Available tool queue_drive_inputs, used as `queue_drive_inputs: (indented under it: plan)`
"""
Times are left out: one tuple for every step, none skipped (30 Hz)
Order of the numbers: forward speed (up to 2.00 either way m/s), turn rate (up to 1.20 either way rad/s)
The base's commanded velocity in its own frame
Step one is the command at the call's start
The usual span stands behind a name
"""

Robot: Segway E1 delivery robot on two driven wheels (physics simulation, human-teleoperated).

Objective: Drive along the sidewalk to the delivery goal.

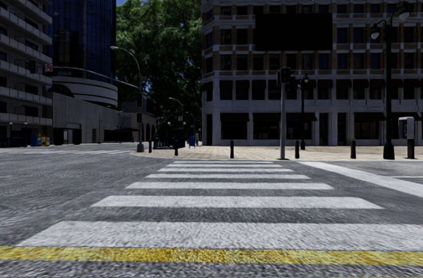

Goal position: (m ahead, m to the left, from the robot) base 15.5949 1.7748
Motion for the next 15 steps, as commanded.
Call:
queue_drive_inputs:
  plan:
    - [2.0,0.23]
    - [2.0,0.23]
    - [2.0,0.23]
    - [2.0,0.23]
    - [2.0,0.23]
    - [2.0,0.23]
    - [2.0,0.23]
    - [2.0,0.23]
    - [2.0,0.23]
    - [2.0,0.24]
    - [2.0,0.26]
    - [2.0,0.26]
    - [2.0,0.26]
    - [2.0,0.26]
    - [2.0,0.26]
